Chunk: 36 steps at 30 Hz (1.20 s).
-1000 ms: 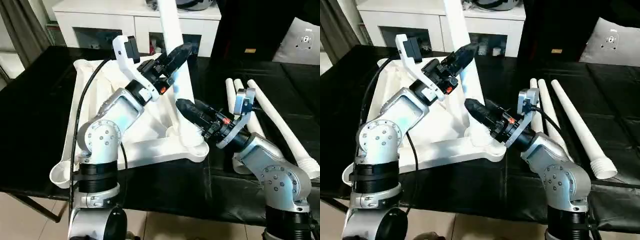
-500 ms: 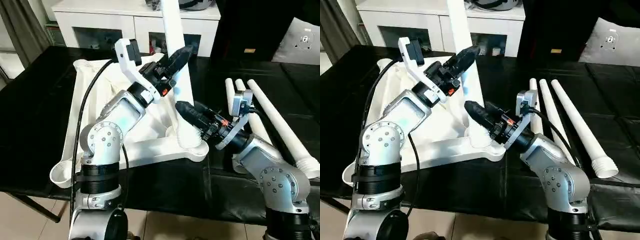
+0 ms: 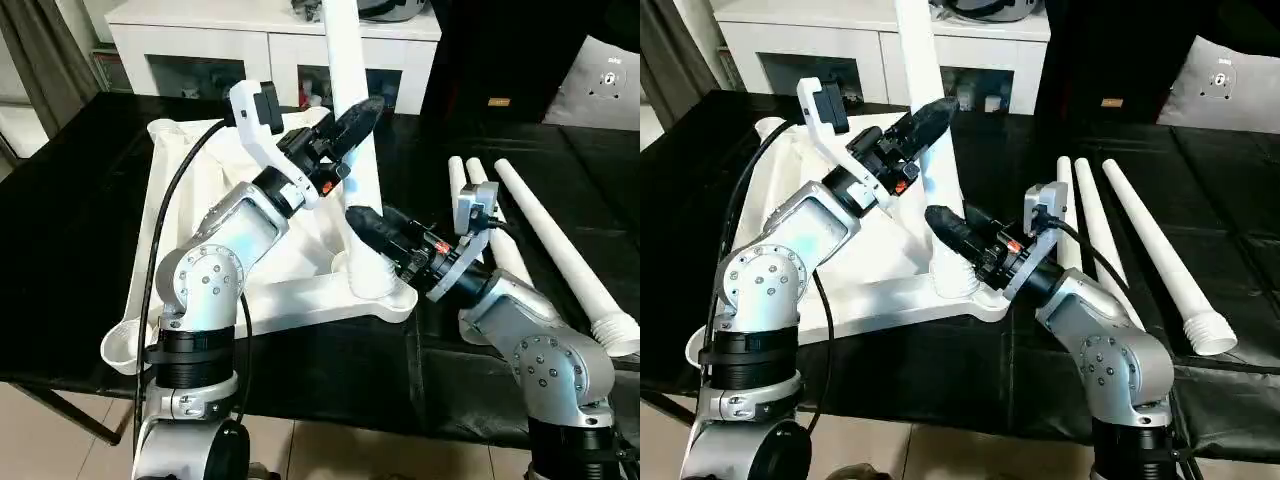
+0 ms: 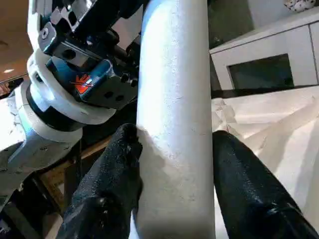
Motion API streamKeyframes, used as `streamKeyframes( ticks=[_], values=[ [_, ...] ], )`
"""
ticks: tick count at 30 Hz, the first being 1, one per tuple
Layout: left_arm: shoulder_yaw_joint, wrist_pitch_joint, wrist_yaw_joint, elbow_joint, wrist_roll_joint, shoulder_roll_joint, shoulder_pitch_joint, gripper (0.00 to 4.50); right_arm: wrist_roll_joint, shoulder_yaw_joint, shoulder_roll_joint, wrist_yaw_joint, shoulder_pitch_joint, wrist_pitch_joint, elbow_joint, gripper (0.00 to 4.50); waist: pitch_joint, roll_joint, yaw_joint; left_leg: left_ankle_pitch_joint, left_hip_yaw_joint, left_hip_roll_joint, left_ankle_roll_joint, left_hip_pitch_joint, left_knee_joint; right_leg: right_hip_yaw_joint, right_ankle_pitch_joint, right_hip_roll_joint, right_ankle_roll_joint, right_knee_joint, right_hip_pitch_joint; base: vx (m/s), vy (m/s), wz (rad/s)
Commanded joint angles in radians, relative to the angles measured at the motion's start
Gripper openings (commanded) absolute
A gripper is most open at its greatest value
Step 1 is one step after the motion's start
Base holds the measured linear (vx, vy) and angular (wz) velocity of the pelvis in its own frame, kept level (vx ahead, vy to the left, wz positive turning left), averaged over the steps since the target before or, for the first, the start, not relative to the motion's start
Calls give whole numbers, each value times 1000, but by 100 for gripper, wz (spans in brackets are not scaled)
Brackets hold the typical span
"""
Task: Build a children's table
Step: Pick table leg
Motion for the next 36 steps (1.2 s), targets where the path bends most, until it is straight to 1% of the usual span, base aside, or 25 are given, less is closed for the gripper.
streamKeyframes(
  ticks=[1,3,4,7,9,10,11,12,15,17,19,21,22,23,25,26,27,28,30,31,32,33,34,35,36],
  values=[
    [-17,-8,18,-4,23,7,-4,177,-10,8,4,-24,-15,8,33,254,-68,-18,2,-32,-21,72,74,4,-65,49,-55,-87,-220,-66,64,0,0,0],
    [-16,-14,21,-4,29,13,-5,177,-4,1,6,-31,-20,10,47,275,-68,-15,1,-35,-21,72,71,5,-66,49,-63,-87,-218,-68,60,0,0,0],
    [-16,-21,23,0,37,20,-7,177,-4,-6,6,-38,-22,13,53,289,-68,-18,0,-34,-21,72,68,5,-66,49,-58,-86,-218,-66,62,0,0,0],
    [-19,-31,23,9,55,36,-9,177,2,-11,-5,-42,-22,34,57,307,-68,-16,0,-30,-22,71,66,5,-66,49,-48,-85,-213,-65,63,0,0,0],
    [-24,-43,19,18,80,54,-13,177,-7,-6,-25,-28,-12,17,50,332,-68,-16,0,-28,-21,71,66,4,-65,49,-41,-85,-212,-66,63,0,0,0],
    [-26,-49,16,23,90,63,-16,177,-32,4,-37,-19,-3,-16,42,332,-68,-17,1,-31,-21,71,65,4,-65,49,-47,-85,-204,-66,63,0,0,0],
    [-28,-52,14,26,96,69,-17,177,-49,10,-45,-14,2,-39,36,344,-69,-17,2,-30,-21,71,62,4,-65,49,-46,-85,-200,-65,63,0,0,0],
    [-28,-55,12,30,102,76,-19,177,-79,21,-57,-10,9,-71,29,344,-68,-15,1,-32,-21,70,58,4,-64,50,-46,-86,-199,-65,62,0,0,0],
    [-41,-63,-11,45,127,113,-24,177,-137,19,-77,-57,18,-109,21,373,-70,-14,0,-25,-22,70,55,4,-64,49,-34,-84,-198,-63,61,0,0,0],
    [-46,-66,-25,57,134,127,-25,177,-132,8,-94,-55,12,-97,22,384,-70,-15,0,-26,-21,69,59,5,-65,49,-29,-83,-202,-63,62,0,0,0],
    [-45,-67,-34,70,135,139,-30,177,-121,-2,-110,-50,-1,-81,23,384,-70,-15,1,-28,-20,68,65,5,-64,49,-26,-84,-210,-63,63,0,0,0],
    [-43,-68,-38,79,136,145,-34,177,-96,-10,-120,-46,-10,-48,25,385,-70,-17,0,-30,-21,68,71,5,-63,49,-26,-83,-217,-62,64,0,0,0],
    [-40,-69,-46,93,134,153,-41,177,-67,-25,-126,-48,-28,-15,36,385,-70,-21,0,-29,-20,67,75,5,-63,49,-28,-83,-219,-62,64,0,0,0],
    [-38,-68,-50,98,131,157,-45,177,-60,-33,-126,-53,-38,-6,45,385,-70,-19,1,-29,-20,66,76,5,-62,49,-34,-84,-221,-62,64,0,0,0],
    [-34,-63,-65,107,120,162,-52,177,-56,-43,-124,-57,-55,-8,62,385,-70,-18,1,-34,-20,68,73,6,-62,48,-55,-86,-222,-63,62,0,0,0],
    [-37,-63,-95,108,111,170,-55,177,-70,-34,-132,-34,-69,-38,80,385,-69,-16,2,-40,-19,69,68,7,-62,48,-64,-86,-225,-65,59,0,0,0],
    [-41,-58,-112,109,106,176,-56,177,-75,-29,-137,-23,-76,-46,90,385,-70,-16,1,-36,-19,69,66,7,-63,48,-59,-86,-226,-63,60,0,0,0],
    [-43,-55,-123,110,103,181,-58,177,-77,-25,-142,-16,-81,-50,97,385,-69,-11,1,-40,-20,69,63,6,-63,48,-53,-84,-228,-63,59,0,0,0],
    [-46,-27,-169,104,67,191,-62,177,-59,-14,-171,28,-96,-16,108,385,-71,-9,3,-35,-20,69,62,6,-62,47,-31,-85,-236,-59,62,0,0,0],
    [-48,-17,-185,101,55,195,-64,177,-50,-13,-181,45,-100,-3,110,385,-71,-11,4,-30,-20,68,65,6,-61,47,-13,-85,-242,-58,64,0,0,0],
    [-51,-4,-203,97,41,200,-68,177,-37,-15,-191,63,-105,9,113,385,-71,-15,4,-34,-19,69,70,6,-62,47,-8,-85,-248,-58,64,0,0,0],
    [-55,7,-225,94,30,207,-73,177,-18,-21,-202,81,-112,25,118,385,-71,-14,5,-33,-20,69,73,7,-61,47,-7,-86,-252,-56,65,0,0,0],
    [-56,17,-241,91,19,211,-78,177,7,-30,-215,111,-119,42,124,385,-71,-15,7,-31,-19,69,79,7,-60,47,-11,-86,-255,-57,64,0,0,0],
    [-56,18,-243,91,18,211,-79,177,10,-30,-216,114,-120,43,124,385,-72,-14,8,-29,-19,69,82,6,-60,47,-12,-88,-257,-56,65,0,0,0],
    [-56,22,-253,91,11,213,-83,177,28,-36,-226,136,-126,56,128,385,-72,-14,8,-29,-19,69,82,6,-60,47,-12,-88,-257,-56,65,0,0,0]
  ],
)
